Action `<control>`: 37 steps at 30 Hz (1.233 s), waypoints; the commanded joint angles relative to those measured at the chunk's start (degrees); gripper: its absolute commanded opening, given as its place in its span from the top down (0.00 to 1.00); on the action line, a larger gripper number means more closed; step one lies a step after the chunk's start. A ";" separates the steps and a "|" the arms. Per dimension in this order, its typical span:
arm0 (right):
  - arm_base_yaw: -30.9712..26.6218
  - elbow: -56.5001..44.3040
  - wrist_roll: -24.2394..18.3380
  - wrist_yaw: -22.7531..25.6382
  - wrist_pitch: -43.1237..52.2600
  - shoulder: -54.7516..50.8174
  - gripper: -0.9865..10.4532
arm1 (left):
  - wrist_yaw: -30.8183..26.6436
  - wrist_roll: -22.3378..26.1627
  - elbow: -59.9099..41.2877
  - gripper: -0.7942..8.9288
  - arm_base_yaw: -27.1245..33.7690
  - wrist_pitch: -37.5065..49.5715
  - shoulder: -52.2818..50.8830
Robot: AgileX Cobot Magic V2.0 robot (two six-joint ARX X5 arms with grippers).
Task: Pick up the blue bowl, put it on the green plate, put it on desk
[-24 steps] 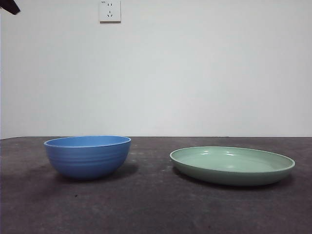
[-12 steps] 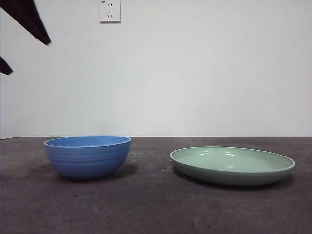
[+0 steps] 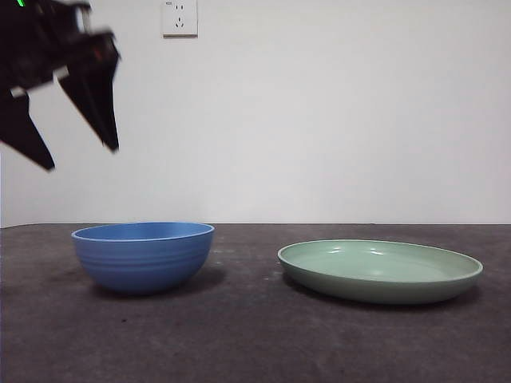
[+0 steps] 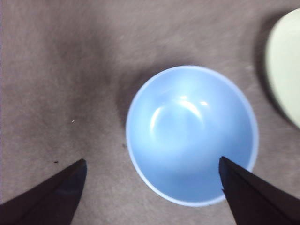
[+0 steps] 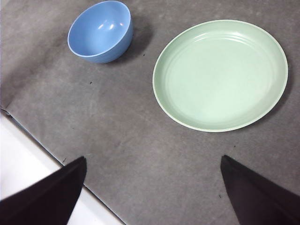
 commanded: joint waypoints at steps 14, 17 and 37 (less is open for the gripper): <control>0.24 1.11 0.55 -0.17 0.96 0.31 0.51 | -2.27 1.22 1.57 0.51 -0.31 5.09 16.74; 0.24 1.11 0.55 -0.17 0.96 0.31 0.51 | -2.27 1.03 1.57 0.61 -0.31 5.88 17.77; 0.24 1.11 0.52 -0.17 0.98 0.31 0.51 | 0.28 -2.29 1.70 0.90 -0.35 7.06 16.92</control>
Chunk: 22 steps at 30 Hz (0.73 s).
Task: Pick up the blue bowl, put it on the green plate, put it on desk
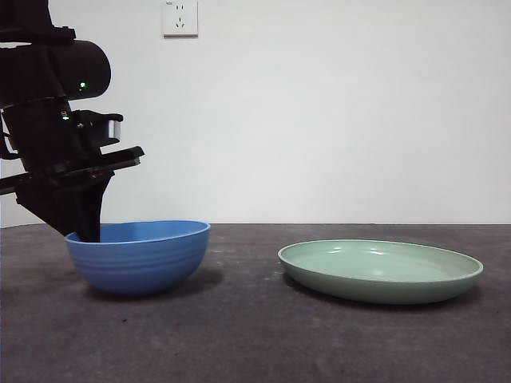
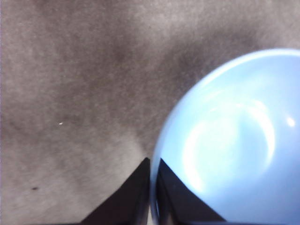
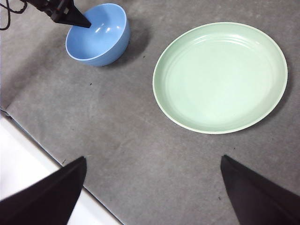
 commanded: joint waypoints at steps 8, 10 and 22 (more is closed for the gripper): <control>0.24 1.11 0.55 -0.20 0.59 0.31 0.51 | 3.30 -4.59 6.10 0.90 -4.24 0.46 -3.93; 0.24 1.11 0.55 -0.20 0.59 0.31 0.51 | 3.30 -5.07 8.41 0.90 -5.99 -0.11 -4.04; 0.24 1.11 0.55 -0.20 0.57 0.28 0.51 | 3.13 -6.36 17.79 0.90 -16.92 3.69 0.74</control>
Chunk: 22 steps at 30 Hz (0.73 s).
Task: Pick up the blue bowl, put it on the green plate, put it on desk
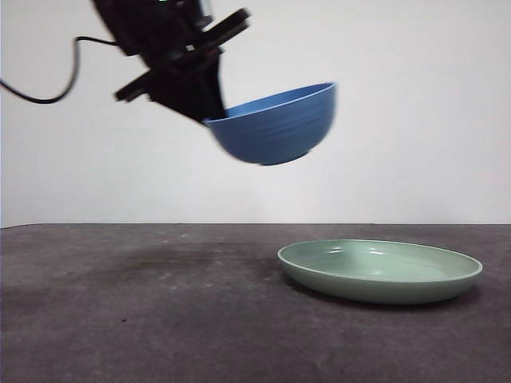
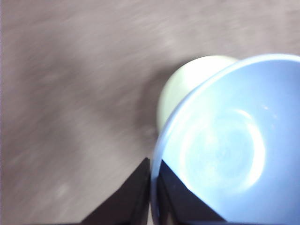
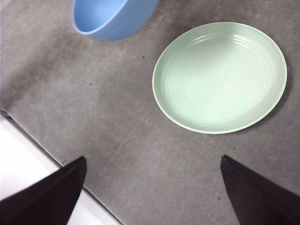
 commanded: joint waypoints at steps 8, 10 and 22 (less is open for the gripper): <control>0.24 1.11 0.55 -0.17 0.52 0.28 0.51 | -0.09 -1.62 9.64 0.90 -5.81 0.68 14.49; 0.24 1.11 0.55 -0.17 0.52 0.28 0.51 | -0.13 -1.64 11.98 0.90 -6.78 0.61 17.77; 0.24 1.11 0.55 -0.17 0.52 0.28 0.51 | -2.97 -1.60 19.58 0.90 -9.03 -0.98 28.57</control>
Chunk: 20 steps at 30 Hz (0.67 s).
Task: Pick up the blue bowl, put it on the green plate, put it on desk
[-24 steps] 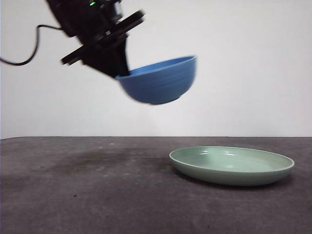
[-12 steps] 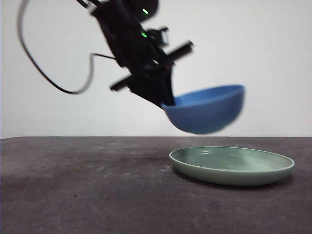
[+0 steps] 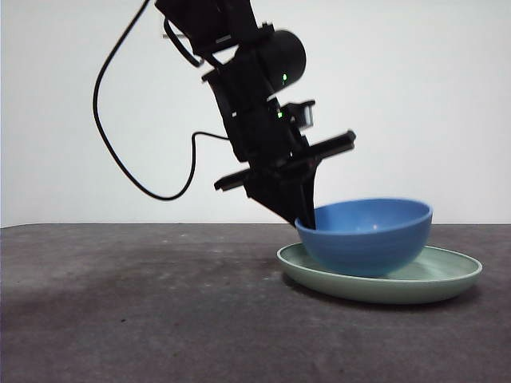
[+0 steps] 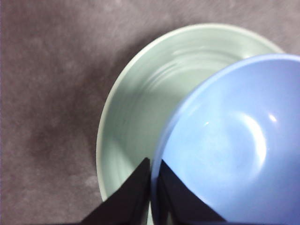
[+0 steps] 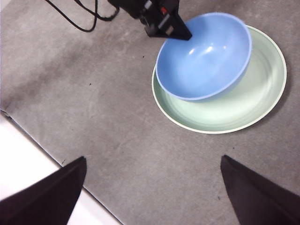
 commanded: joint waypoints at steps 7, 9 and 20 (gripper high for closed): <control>0.24 1.11 0.55 -0.20 0.55 0.28 0.51 | -0.15 -0.48 2.69 0.90 -0.72 0.33 3.15; 0.24 1.11 0.55 -0.20 0.55 0.28 0.51 | -0.13 -0.33 2.69 0.89 -0.90 0.33 3.17; 0.24 1.11 0.55 -0.20 0.55 0.28 0.51 | -0.11 -0.35 2.84 0.69 -1.07 -0.48 3.04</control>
